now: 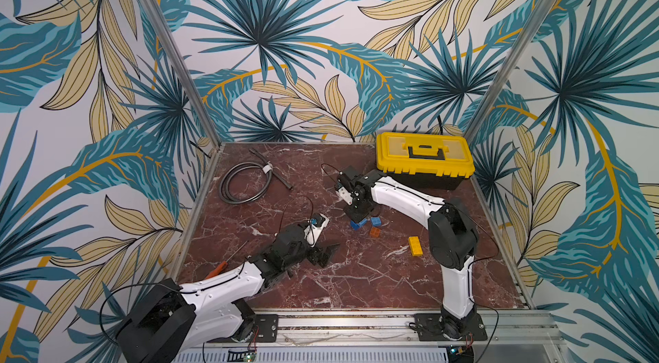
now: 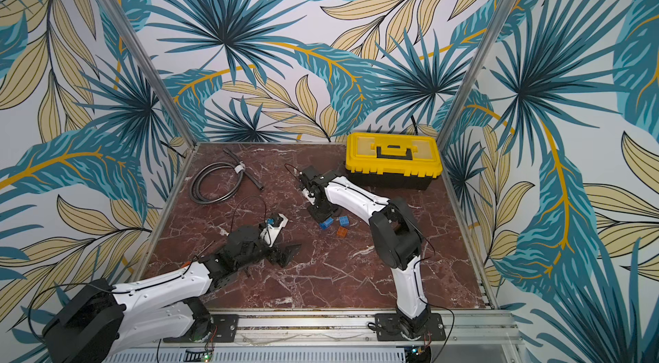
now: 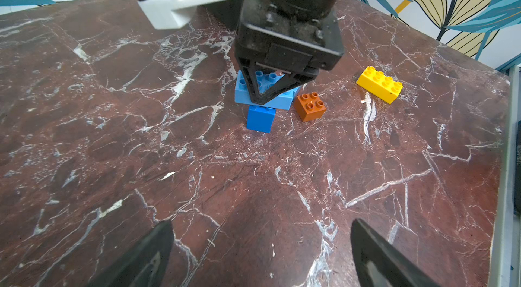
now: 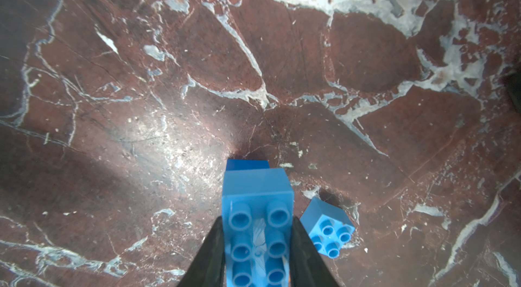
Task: Assemble the letter f with lego
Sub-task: Assemble the lego brick with the lego brick.
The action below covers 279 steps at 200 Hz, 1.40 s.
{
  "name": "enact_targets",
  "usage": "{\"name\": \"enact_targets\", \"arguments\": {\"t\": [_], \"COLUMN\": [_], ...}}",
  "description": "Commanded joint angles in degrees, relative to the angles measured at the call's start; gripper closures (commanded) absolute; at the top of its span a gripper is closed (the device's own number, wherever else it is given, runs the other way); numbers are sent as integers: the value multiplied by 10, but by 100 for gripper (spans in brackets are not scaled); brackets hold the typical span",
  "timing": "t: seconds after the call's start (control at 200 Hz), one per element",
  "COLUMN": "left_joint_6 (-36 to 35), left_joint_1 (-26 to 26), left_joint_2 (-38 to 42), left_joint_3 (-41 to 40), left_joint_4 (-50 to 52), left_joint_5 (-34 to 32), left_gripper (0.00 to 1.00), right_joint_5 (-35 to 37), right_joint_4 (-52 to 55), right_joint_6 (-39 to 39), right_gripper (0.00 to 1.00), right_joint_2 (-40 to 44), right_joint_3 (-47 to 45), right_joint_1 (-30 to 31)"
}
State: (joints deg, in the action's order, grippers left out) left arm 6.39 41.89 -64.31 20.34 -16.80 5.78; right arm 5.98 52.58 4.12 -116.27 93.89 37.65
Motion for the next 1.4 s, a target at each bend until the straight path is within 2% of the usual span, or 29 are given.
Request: {"name": "enact_targets", "arguments": {"t": [0.0, 0.561, 1.392], "left_joint_6": [-7, -4, -4], "left_joint_1": [-3, -3, -3], "left_joint_2": [-2, 2, -8], "left_joint_3": [-1, 0, 6], "left_joint_4": [0, 0, 0], "left_joint_5": [5, 11, 15], "left_gripper": [1, 1, 0], "right_joint_5": [-8, -18, 11], "right_joint_4": [15, 13, 31], "right_joint_6": [-11, -24, -7], "right_gripper": [80, 80, 83], "right_joint_2": [-10, 5, -47], "right_joint_3": [-1, -30, -24], "right_joint_1": [3, 5, 6]}}
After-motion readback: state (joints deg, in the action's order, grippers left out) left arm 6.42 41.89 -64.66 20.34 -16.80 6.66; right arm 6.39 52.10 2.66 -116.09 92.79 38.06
